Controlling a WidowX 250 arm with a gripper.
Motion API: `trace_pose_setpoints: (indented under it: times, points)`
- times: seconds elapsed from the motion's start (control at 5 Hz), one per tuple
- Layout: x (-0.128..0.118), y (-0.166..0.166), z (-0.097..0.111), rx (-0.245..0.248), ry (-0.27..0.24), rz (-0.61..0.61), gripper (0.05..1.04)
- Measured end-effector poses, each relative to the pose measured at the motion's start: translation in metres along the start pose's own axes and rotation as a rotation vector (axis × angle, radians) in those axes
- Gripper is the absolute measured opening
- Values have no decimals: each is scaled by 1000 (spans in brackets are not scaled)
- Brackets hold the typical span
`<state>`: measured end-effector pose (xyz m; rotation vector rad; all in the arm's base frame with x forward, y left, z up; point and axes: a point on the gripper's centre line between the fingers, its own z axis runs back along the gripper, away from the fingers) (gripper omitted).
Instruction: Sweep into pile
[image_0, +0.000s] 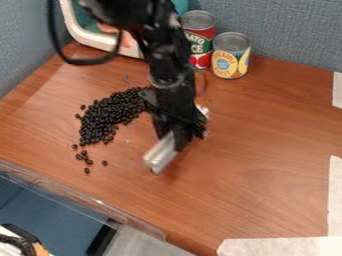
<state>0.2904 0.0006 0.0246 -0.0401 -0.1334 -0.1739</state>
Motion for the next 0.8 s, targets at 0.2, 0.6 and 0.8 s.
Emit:
trace_pose_setpoints:
  times: [0.2,0.6,0.8]
  points:
    - [0,-16,-15,-9,41,48,370]
    - [0,-21,-21,6,55,95,370]
    - [-1,-23,-21,24,63,103,438]
